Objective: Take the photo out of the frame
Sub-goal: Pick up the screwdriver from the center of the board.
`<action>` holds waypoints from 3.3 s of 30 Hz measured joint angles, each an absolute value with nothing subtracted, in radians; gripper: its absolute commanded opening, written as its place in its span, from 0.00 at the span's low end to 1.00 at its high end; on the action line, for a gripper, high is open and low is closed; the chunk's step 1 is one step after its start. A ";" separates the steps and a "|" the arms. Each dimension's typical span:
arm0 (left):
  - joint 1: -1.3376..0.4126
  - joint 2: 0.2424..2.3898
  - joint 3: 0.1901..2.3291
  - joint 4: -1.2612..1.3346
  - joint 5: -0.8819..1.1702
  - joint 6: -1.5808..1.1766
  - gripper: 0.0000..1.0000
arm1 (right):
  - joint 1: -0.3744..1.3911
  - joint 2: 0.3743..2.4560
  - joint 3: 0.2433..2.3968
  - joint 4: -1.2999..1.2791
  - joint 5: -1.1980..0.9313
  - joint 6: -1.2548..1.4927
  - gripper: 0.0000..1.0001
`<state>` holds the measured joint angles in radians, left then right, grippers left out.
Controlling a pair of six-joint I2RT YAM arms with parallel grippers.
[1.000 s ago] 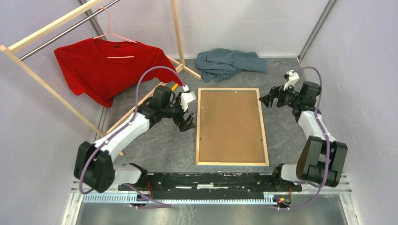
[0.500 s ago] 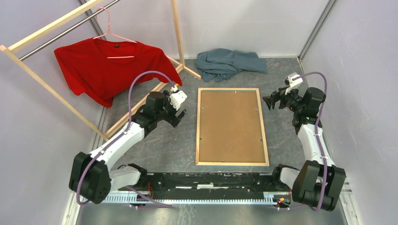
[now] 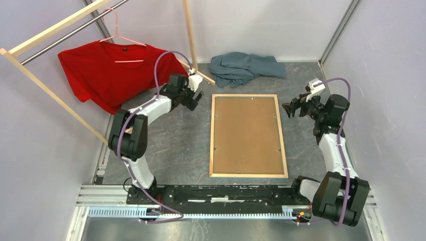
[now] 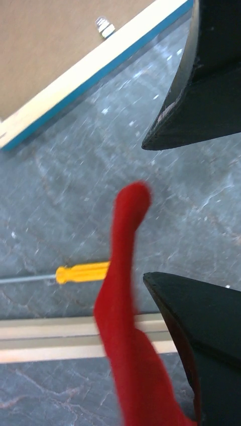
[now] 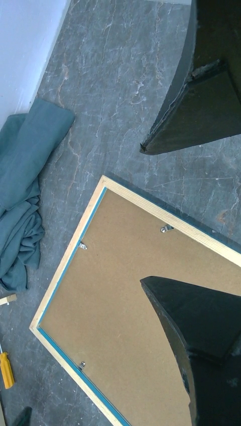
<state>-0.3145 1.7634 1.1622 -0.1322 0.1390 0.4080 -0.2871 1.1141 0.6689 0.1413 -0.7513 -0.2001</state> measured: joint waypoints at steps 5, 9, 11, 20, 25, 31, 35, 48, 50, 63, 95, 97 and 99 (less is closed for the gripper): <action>-0.297 1.886 1.273 -0.121 0.113 0.401 0.93 | -0.295 1.118 0.667 0.142 -0.754 -0.205 0.98; -0.297 1.971 1.342 -0.108 0.085 0.401 0.89 | -0.298 1.129 0.663 0.142 -0.760 -0.207 0.98; -0.297 2.019 1.382 -0.103 0.067 0.401 0.88 | -0.298 1.133 0.663 0.142 -0.764 -0.207 0.98; -0.288 2.136 1.484 -0.107 0.001 0.401 0.88 | -0.298 1.135 0.663 0.143 -0.781 -0.208 0.98; -0.267 2.186 1.570 -0.148 0.009 0.400 0.75 | -0.298 1.141 0.663 0.144 -0.785 -0.212 0.98; -0.236 2.199 1.590 -0.184 0.062 0.386 0.65 | -0.298 1.142 0.663 0.145 -0.785 -0.215 0.98; -0.227 2.199 1.591 -0.205 0.107 0.382 0.53 | -0.298 1.143 0.663 0.145 -0.785 -0.215 0.98; -0.226 2.190 1.567 -0.212 0.171 0.373 0.02 | -0.298 1.145 0.663 0.146 -0.789 -0.215 0.98; -0.226 2.177 1.549 -0.211 0.173 0.369 0.02 | -0.298 1.145 0.663 0.146 -0.791 -0.215 0.98; -0.225 1.862 1.322 -0.356 0.328 0.311 0.02 | -0.298 1.107 0.656 0.160 -0.846 -0.210 0.98; -0.449 1.471 1.210 -0.204 1.192 0.015 0.02 | 0.139 1.002 0.469 0.830 -1.122 0.301 0.98; -0.449 1.442 1.182 -0.049 1.129 -0.122 0.02 | 0.176 1.046 0.492 0.839 -1.101 0.334 0.98; -0.448 1.421 1.154 0.092 1.073 -0.244 0.02 | 0.207 1.090 0.517 0.846 -1.077 0.372 0.98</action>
